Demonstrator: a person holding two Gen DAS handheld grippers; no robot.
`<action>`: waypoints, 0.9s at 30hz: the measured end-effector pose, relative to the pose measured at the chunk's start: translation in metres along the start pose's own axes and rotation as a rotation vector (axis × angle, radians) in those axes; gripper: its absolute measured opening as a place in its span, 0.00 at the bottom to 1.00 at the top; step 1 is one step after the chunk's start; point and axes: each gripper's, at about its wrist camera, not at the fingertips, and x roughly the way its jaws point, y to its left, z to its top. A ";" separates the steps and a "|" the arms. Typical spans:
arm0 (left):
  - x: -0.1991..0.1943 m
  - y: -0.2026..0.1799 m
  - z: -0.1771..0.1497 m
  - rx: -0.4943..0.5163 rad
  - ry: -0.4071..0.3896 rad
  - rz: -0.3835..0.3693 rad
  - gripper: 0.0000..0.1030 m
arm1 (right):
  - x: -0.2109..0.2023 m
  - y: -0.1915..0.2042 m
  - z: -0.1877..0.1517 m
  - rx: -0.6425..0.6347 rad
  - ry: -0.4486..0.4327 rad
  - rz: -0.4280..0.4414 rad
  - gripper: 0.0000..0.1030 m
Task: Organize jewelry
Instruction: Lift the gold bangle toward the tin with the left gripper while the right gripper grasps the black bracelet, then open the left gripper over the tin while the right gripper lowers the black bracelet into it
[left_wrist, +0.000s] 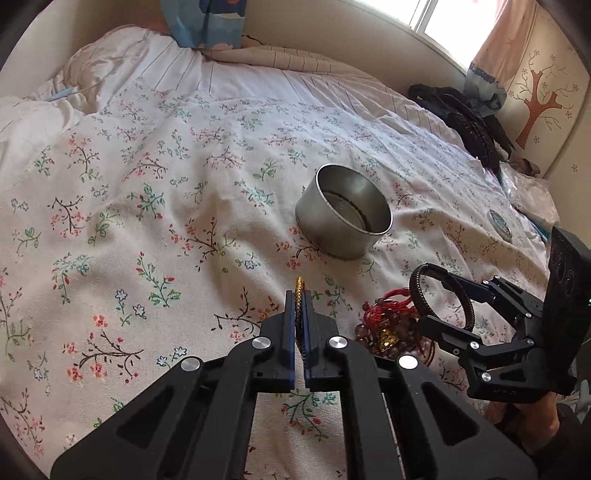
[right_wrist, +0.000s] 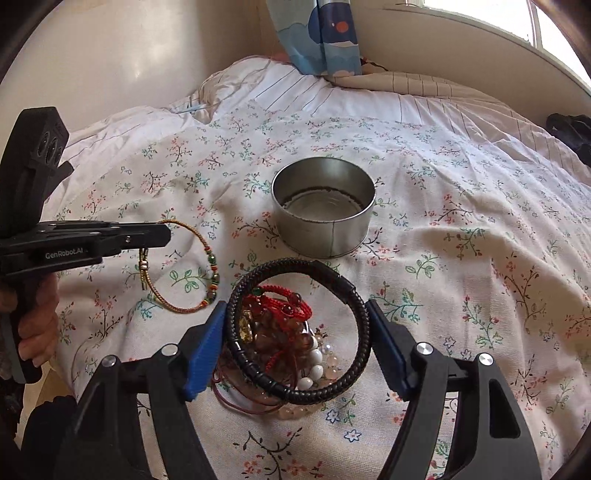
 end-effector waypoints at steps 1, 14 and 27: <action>-0.004 -0.002 0.003 0.003 -0.010 -0.007 0.03 | -0.002 -0.002 0.001 0.006 -0.010 -0.005 0.69; -0.005 -0.053 0.061 0.059 -0.083 -0.102 0.03 | -0.012 -0.016 0.012 0.031 -0.089 -0.030 0.69; 0.066 -0.071 0.100 0.000 -0.053 -0.156 0.03 | -0.012 -0.034 0.018 0.051 -0.127 -0.026 0.69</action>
